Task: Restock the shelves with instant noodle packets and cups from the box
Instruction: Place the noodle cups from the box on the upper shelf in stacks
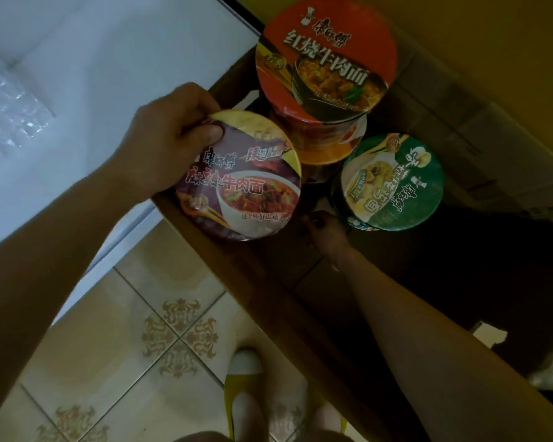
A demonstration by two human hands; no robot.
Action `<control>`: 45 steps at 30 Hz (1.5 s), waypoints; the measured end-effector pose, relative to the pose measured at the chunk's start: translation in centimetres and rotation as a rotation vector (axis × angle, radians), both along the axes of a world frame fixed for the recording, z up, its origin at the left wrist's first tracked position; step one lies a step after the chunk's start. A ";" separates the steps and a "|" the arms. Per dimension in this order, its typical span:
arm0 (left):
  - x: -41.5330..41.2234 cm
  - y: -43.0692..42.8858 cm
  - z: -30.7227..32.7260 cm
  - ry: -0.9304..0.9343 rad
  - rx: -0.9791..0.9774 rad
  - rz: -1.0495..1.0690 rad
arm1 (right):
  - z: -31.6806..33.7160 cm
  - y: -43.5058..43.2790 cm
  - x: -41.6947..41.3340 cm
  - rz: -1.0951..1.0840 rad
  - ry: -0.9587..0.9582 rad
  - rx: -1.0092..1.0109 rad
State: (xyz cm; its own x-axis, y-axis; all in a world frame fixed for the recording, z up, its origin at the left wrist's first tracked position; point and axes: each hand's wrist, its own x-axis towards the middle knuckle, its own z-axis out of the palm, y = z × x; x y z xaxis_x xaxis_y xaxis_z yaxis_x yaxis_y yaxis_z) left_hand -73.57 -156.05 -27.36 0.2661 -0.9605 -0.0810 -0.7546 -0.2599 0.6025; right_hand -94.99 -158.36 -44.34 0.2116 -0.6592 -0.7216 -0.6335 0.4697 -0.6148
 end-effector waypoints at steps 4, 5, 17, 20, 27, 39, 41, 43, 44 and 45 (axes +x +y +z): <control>0.2 0.0 1.2 0.025 0.009 0.017 | 0.1 0.0 1.1 -0.005 -0.057 0.031; 0.3 0.1 1.6 0.033 0.012 0.031 | 0.2 0.1 1.4 -0.015 -0.080 0.035; 0.7 0.7 3.9 0.099 -0.033 0.089 | 0.3 0.4 3.0 -0.056 -0.150 -0.070; 0.3 0.8 4.5 0.129 -0.031 0.122 | 1.2 0.7 1.0 -0.097 -0.104 -0.060; -2.3 1.4 7.9 0.135 -0.013 0.209 | 5.3 3.2 -5.8 -0.239 0.083 0.023; -7.1 3.5 17.6 0.090 -0.013 0.341 | 19.3 5.0 -11.3 -0.304 0.204 0.039; -7.7 3.9 19.8 0.100 -0.028 0.369 | 22.9 4.7 -11.7 -0.318 0.199 0.044; -8.2 4.4 22.5 0.121 -0.027 0.404 | 26.7 4.3 -12.1 -0.316 0.186 0.041; -8.5 4.7 24.0 0.126 -0.028 0.419 | 28.7 4.1 -12.2 -0.311 0.177 0.038; -8.7 4.9 25.6 0.128 -0.036 0.428 | 30.7 4.0 -12.2 -0.297 0.164 0.030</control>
